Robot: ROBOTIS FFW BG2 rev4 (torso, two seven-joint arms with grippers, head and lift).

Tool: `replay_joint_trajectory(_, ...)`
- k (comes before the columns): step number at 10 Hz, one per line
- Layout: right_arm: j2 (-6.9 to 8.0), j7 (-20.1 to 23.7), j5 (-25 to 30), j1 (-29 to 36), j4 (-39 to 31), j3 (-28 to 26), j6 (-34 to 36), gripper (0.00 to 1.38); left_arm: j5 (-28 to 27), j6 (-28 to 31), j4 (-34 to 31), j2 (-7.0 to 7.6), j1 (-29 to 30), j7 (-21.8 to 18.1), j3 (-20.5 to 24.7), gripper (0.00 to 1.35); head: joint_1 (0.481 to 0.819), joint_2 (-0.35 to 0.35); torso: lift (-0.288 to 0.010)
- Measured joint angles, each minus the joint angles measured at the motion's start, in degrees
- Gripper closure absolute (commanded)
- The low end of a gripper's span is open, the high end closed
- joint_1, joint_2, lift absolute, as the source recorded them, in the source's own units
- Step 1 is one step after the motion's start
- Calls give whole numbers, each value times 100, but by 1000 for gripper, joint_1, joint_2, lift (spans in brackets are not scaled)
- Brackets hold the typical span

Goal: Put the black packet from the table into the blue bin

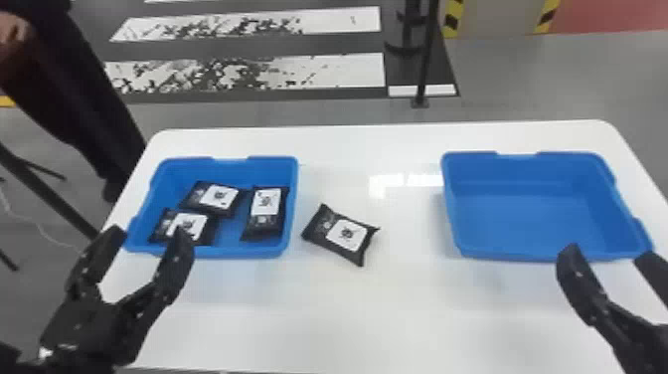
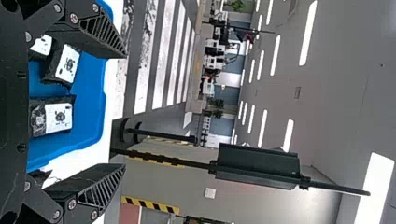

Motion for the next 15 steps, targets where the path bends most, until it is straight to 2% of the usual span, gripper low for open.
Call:
replay_joint_trajectory(6,0,0,-2,0,4,0,3,133,-49,-14,0,25,-22,-22,-39,203,695,85,-110)
replay_joint_trajectory(8,0,0,-5,-10,6,0,4,133,-218,133,72,170,-228,-155,-274,202,695,39,-110)
replay_joint_trajectory(10,0,0,-12,-15,23,0,9,133,-324,364,398,381,-671,-394,-690,202,695,-15,-110)
replay_joint_trajectory(11,0,0,-7,-22,30,0,11,133,-471,510,601,426,-961,-596,-830,205,695,-53,-110)
replay_joint_trajectory(15,0,0,22,-86,67,5,25,133,-1656,1166,1348,412,-2230,-1206,-1303,199,695,-133,-110)
